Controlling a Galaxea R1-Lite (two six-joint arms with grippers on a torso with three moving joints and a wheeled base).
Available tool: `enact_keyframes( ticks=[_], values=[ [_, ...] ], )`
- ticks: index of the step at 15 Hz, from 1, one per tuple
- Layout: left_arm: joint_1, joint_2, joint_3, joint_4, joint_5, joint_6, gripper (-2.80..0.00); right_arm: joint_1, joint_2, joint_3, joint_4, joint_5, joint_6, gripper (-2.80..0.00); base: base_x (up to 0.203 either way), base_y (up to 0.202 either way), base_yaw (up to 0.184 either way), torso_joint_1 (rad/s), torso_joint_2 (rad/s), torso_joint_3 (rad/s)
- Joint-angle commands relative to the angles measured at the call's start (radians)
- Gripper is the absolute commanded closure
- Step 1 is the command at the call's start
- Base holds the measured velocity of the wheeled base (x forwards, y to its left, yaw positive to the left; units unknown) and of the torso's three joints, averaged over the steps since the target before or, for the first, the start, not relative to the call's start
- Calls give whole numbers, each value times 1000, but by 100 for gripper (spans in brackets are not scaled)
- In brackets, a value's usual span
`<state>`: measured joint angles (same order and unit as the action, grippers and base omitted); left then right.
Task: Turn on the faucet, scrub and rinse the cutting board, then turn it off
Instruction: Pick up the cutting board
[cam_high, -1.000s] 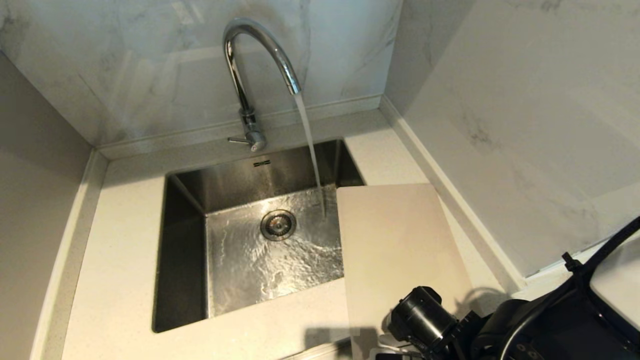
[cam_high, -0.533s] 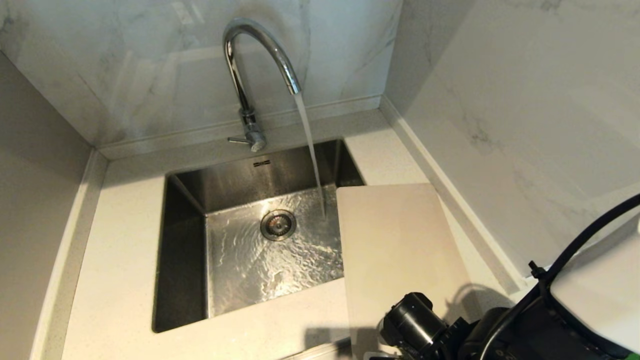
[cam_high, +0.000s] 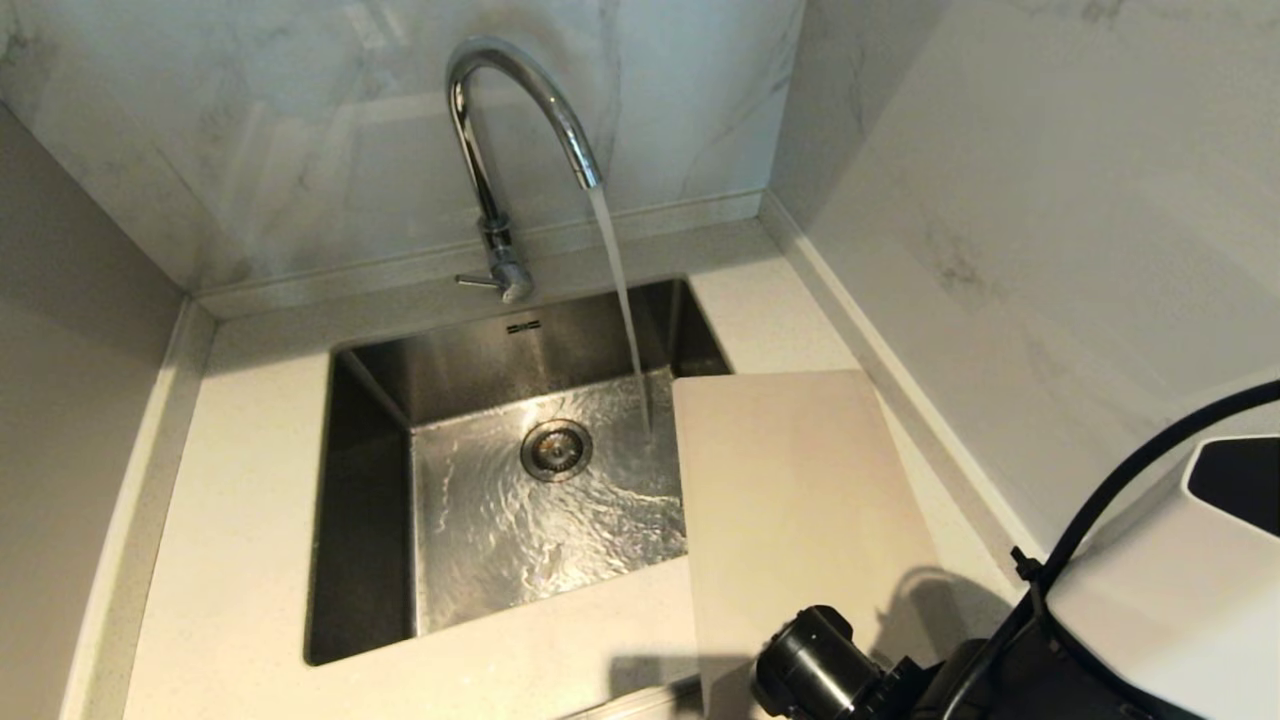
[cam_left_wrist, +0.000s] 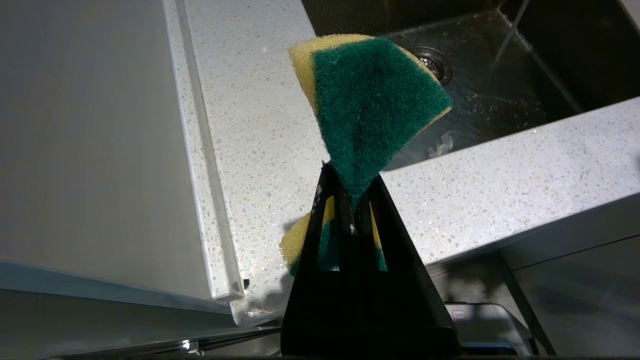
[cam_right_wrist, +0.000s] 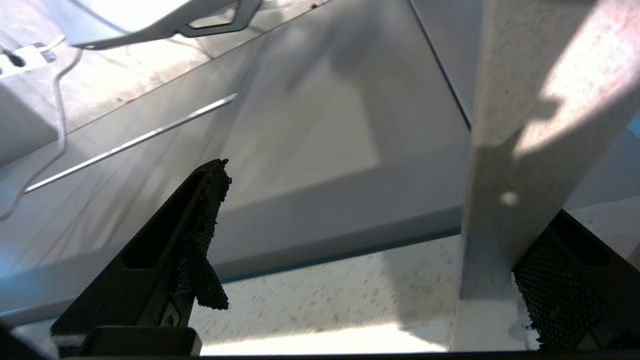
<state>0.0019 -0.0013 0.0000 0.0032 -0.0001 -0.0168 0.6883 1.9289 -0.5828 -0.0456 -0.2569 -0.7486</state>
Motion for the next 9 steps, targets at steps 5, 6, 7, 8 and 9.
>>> enact_keyframes(
  ticks=[5, 6, 7, 8, 9],
  values=[
    [1, 0, 3, 0, 0, 0, 0, 5, 61, 54, -109, -13, -7, -280, 0, 0, 0, 0, 0, 0],
    [1, 0, 2, 0, 0, 0, 0, 5, 69, 52, -111, -13, -6, -280, 0, 0, 0, 0, 0, 0],
    [1, 1, 2, 0, 0, 0, 0, 6, 79, 52, -120, -13, -6, -280, 0, 0, 0, 0, 0, 0],
    [1, 0, 2, 0, 0, 0, 0, 5, 95, 54, -150, -13, -6, -280, 0, 0, 0, 0, 0, 0],
    [1, 0, 2, 0, 0, 0, 0, 6, 105, 56, -174, -13, -9, -280, 0, 0, 0, 0, 0, 0]
  ],
)
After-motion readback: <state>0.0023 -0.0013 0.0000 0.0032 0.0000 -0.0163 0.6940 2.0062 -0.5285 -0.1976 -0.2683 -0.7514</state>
